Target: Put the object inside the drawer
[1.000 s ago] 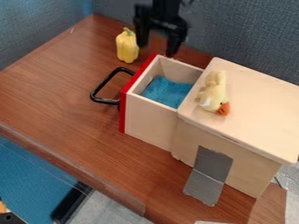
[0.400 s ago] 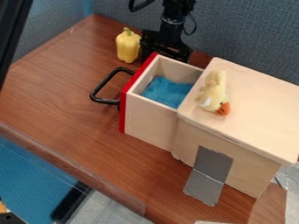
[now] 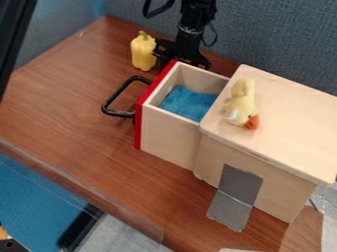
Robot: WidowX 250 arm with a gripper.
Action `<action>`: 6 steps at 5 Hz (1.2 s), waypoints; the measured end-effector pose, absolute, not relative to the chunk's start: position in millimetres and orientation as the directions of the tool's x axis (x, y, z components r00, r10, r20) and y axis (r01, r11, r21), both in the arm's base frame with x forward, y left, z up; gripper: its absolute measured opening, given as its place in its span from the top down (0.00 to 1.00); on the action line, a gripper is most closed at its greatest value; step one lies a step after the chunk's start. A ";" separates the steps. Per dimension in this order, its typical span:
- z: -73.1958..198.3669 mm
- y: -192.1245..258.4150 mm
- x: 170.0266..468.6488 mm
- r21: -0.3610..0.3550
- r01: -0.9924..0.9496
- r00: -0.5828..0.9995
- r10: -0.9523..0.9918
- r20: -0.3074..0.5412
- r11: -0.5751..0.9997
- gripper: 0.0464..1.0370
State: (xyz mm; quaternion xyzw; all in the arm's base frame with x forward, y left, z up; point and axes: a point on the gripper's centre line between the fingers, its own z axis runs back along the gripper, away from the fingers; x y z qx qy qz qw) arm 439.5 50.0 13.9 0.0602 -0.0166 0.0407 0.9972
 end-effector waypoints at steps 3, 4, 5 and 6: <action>129.6 50.2 424.8 0.032 -0.096 0.957 0.083 0.278 0.995 0.58; 144.4 19.2 406.3 0.020 -0.017 0.953 0.011 0.303 1.000 0.58; 146.2 -6.5 381.0 0.014 0.031 0.955 -0.034 0.293 0.999 0.58; 133.1 -20.7 364.2 0.016 0.056 0.969 -0.058 0.242 0.998 0.58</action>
